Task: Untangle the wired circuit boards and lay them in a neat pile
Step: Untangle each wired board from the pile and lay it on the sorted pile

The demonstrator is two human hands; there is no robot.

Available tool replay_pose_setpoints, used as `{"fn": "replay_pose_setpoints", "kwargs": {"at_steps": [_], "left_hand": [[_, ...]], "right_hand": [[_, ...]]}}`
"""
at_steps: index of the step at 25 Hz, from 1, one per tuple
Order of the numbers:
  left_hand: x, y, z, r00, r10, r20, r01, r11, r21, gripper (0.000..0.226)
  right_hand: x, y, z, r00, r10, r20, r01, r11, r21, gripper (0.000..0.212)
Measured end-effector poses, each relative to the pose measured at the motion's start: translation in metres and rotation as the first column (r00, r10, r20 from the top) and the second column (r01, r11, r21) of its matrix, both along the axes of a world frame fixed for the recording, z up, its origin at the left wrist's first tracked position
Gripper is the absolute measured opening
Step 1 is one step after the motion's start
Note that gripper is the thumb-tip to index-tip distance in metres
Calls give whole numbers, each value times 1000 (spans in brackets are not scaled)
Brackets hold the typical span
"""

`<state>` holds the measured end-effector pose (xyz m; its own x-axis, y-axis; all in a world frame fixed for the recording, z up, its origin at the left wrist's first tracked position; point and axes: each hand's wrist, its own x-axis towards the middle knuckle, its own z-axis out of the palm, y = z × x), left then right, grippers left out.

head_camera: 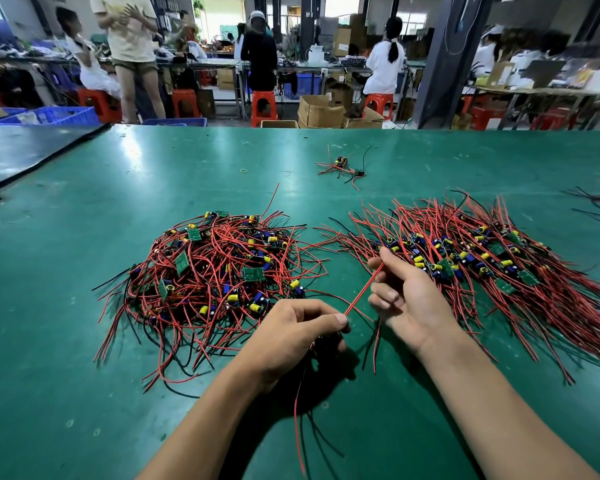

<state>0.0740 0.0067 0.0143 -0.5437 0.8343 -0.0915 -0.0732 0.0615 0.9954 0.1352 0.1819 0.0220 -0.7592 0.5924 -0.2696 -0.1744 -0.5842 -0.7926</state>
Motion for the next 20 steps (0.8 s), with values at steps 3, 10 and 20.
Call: {"fn": "replay_pose_setpoints", "kwargs": {"at_steps": [3,10,20], "left_hand": [[-1,0,0,1000,-3,-7,3,1000,-12,14],[-1,2,1,983,120,139,-122,992,4,18],[-12,1,10,850,403,341,-478,860,176,13]], "right_hand": [[2,1,4,996,75,-44,-84,965,-249,26],[4,-2,0,997,74,12,-75,983,167,44],[12,-40,-16,918,314,243,-379,508,774,13]]}}
